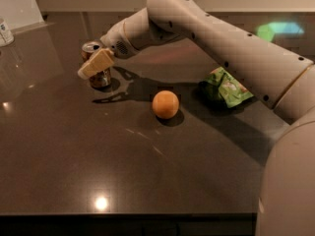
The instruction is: Move orange can near orange
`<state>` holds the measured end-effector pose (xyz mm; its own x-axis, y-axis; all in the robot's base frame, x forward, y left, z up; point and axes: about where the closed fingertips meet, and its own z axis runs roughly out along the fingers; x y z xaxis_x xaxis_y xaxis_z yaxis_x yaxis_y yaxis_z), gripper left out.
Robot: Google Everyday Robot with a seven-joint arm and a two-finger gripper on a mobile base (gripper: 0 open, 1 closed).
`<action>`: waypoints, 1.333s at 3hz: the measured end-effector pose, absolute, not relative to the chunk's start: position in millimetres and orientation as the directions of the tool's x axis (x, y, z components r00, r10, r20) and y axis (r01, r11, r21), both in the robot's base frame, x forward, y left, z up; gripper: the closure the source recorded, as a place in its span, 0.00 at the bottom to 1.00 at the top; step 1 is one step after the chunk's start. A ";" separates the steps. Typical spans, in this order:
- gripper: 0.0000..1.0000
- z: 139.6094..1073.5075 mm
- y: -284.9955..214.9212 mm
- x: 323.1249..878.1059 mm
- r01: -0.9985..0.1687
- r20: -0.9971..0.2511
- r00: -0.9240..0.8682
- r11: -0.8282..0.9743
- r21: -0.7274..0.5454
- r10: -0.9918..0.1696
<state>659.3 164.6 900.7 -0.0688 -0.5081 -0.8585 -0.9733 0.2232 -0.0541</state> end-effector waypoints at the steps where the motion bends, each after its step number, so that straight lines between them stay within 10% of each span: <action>1: 0.41 901.5 171.4 662.9 -0.974 -0.862 -0.077 0.222 -0.042 -0.502; 4: 1.00 921.5 131.6 641.6 -0.988 -0.866 -0.048 0.154 -0.034 -0.498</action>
Offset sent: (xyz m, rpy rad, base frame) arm 0.0066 -0.0034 0.0151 0.0353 0.0216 0.0169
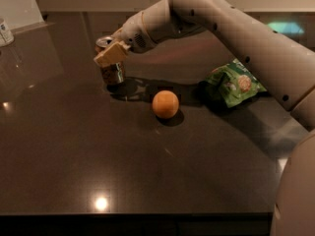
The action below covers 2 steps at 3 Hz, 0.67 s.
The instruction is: Move orange can near orange
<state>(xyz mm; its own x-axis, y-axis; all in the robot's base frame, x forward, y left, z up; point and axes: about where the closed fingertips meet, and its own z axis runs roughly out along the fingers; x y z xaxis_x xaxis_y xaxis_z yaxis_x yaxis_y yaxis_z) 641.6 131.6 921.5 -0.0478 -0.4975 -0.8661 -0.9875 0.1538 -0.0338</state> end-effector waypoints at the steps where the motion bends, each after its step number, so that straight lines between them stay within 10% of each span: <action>1: 1.00 924.8 98.4 628.7 -0.991 -0.864 -0.030 0.129 -0.040 -0.502; 2: 1.00 924.6 68.1 617.0 -0.993 -0.867 -0.017 0.108 -0.042 -0.497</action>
Offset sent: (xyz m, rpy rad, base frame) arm -0.0366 -0.1062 0.0050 0.0102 -0.0163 0.0588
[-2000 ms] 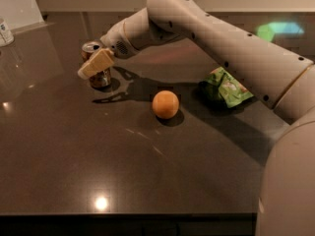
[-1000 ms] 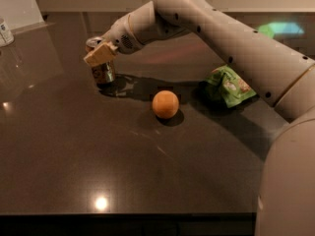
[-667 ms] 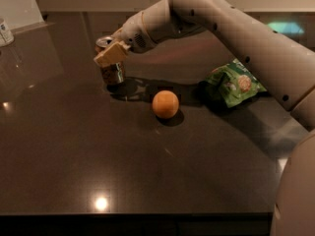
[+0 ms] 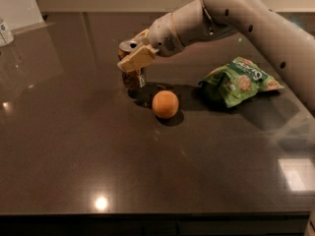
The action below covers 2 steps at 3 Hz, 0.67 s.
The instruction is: Move orange can near orange
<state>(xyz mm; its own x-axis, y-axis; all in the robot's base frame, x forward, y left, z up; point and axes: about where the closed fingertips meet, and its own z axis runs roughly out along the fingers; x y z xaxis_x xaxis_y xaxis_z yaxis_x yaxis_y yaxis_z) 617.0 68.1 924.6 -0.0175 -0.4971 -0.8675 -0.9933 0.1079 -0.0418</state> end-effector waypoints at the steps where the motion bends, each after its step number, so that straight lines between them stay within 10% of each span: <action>1: 0.97 923.1 38.8 606.6 -0.994 -0.870 -0.017 0.099 -0.037 -0.492; 2: 0.75 919.1 23.5 601.7 -0.994 -0.866 -0.028 0.103 -0.027 -0.500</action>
Offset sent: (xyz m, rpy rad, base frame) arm -0.0204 -0.0698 -0.0086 -0.0138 0.0245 -0.0120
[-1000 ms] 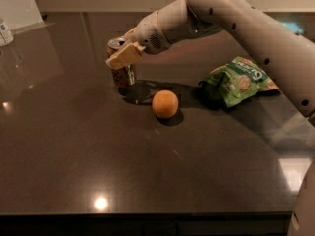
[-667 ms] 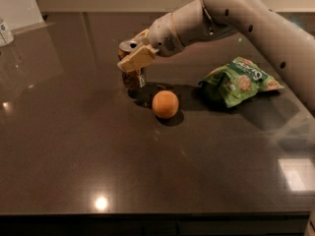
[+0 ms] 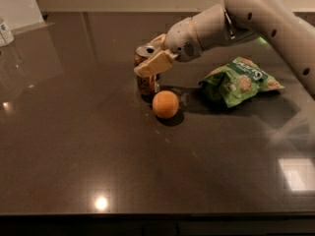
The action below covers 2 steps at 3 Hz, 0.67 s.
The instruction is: Move orange can near orange
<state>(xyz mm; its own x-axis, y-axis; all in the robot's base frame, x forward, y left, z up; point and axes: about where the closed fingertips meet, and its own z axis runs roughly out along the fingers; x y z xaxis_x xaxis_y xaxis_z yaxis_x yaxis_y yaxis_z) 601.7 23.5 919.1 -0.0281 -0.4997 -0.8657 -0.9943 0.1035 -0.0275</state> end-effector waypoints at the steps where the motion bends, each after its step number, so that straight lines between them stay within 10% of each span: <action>1: 0.51 912.4 9.7 597.6 -0.994 -0.858 -0.051 0.110 -0.006 -0.511; 2: 0.28 907.5 2.4 595.1 -0.993 -0.855 -0.069 0.115 0.012 -0.513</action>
Offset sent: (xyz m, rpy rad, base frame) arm -0.0088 -0.0356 -0.0157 -0.0211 0.0602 -0.0272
